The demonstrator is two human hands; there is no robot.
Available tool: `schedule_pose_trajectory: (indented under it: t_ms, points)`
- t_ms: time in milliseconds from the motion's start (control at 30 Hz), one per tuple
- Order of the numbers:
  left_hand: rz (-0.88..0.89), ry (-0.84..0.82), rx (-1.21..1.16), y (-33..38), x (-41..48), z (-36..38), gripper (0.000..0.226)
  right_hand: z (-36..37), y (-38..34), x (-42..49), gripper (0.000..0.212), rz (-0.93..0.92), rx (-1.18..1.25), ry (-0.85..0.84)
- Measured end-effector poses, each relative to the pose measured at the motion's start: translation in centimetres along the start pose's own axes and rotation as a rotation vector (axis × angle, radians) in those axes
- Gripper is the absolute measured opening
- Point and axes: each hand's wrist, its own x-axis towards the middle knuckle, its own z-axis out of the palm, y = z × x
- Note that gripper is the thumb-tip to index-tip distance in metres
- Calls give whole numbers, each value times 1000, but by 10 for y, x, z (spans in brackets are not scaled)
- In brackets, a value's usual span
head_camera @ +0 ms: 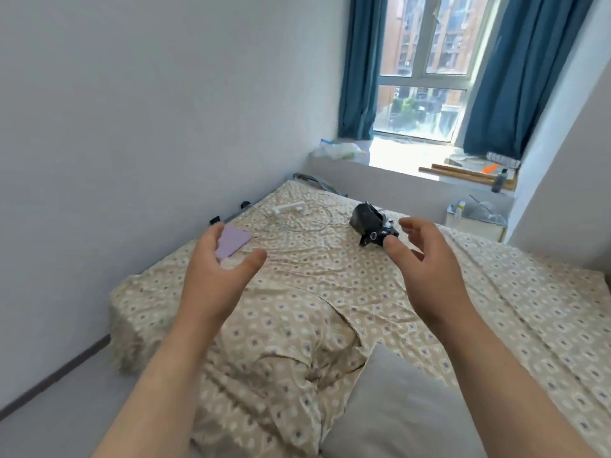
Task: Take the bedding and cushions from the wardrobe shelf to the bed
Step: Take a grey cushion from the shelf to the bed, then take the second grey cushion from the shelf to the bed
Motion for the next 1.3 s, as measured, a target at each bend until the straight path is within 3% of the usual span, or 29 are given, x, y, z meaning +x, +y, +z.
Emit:
schedule_pose_trajectory:
  t_ms: [233, 433, 567, 700, 967, 1067, 1200, 1300]
  points:
    - [-2, 327, 60, 50, -63, -101, 88, 46, -68, -17, 54, -240, 110, -313]
    - [-42, 648, 123, 70, -150, -194, 79, 99, -129, -64, 57, -315, 272, -586]
    - [-76, 832, 200, 80, -220, -256, 78, 137, -164, -112, 41, -412, 340, -768]
    - [-138, 1087, 276, 93, -293, -315, 82, 190, -214, -175, 29, -520, 431, -981]
    - [-243, 1537, 413, 82, -442, -439, 82, 286, -311, -357, 37, -632, 520, -1431]
    - [-246, 1646, 428, 70, -480, -482, 55, 320, -343, -415, 40, -699, 546, -1521]
    - [-305, 1760, 518, 69, -513, -530, 61, 358, -386, -479, 40, -755, 590, -1626]
    - [-358, 1830, 590, 77, -532, -546, 53, 370, -410, -517, 43, -773, 637, -1711]
